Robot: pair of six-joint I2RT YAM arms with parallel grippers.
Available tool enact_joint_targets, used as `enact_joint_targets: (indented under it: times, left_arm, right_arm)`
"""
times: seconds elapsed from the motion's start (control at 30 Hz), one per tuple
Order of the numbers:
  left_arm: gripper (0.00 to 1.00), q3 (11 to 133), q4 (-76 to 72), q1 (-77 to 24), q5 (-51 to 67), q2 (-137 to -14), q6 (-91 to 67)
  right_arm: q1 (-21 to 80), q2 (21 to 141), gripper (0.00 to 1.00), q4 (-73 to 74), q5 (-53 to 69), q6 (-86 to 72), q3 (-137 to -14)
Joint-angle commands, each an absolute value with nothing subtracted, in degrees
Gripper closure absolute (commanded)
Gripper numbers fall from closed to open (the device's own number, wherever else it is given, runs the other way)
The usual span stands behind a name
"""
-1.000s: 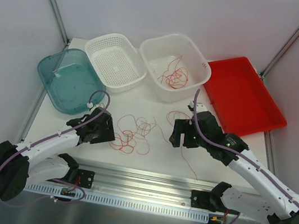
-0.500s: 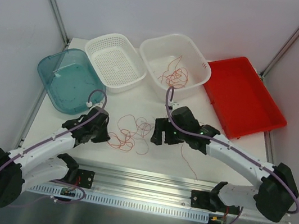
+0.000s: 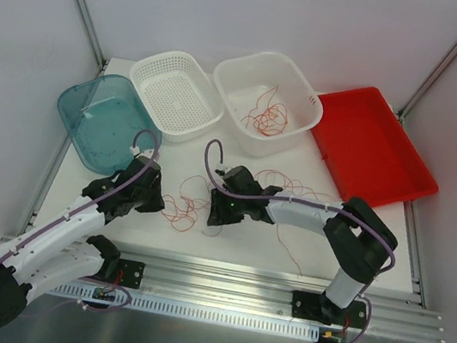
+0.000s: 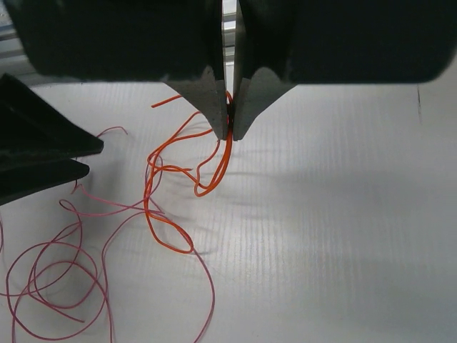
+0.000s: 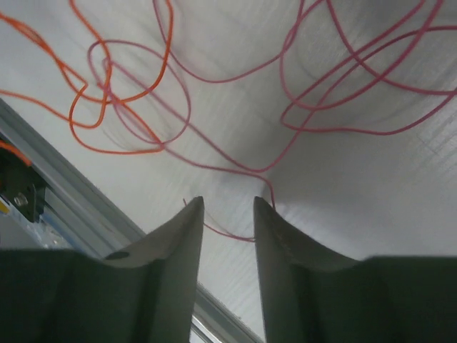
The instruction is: Untangle the cables
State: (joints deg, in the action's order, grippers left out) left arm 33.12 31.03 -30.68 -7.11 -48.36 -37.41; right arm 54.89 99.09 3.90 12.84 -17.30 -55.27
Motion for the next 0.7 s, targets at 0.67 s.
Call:
enact_joint_targets:
  times: [0.67]
  left_arm:
    - [1.00, 48.7, 47.4, -30.4, -16.3, -40.6, -28.0]
  right_arm:
    - [34.8, 75.9, 0.99, 13.1, 10.6, -9.2, -47.2]
